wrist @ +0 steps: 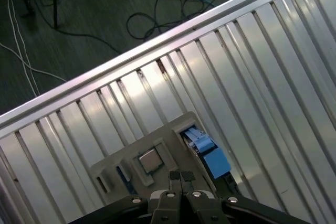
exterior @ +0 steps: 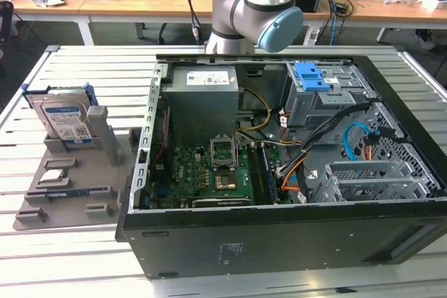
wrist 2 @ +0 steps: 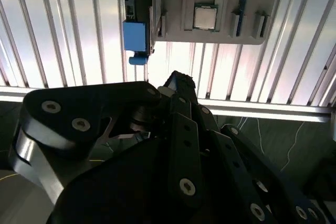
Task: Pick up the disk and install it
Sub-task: 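Pick up the disk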
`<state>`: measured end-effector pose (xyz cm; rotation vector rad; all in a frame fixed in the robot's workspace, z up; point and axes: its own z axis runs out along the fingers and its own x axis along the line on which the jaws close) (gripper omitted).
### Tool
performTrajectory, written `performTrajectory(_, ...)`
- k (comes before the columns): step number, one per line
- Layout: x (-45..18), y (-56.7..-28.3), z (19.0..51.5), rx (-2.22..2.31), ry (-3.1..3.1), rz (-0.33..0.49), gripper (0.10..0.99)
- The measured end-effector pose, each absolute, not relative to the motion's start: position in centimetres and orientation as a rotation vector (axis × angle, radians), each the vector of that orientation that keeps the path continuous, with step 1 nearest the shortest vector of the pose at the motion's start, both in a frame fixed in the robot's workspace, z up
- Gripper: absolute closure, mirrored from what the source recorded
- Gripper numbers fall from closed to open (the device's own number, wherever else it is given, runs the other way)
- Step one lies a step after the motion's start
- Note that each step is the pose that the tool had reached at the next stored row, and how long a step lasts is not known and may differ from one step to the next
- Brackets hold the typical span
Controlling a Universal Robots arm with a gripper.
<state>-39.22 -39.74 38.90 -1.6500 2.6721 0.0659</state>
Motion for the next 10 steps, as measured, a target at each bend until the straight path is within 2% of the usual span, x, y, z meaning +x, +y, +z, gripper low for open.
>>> performTrajectory(10,-39.22,-39.74,38.9,-1.771,2.596,0.066,0.98)
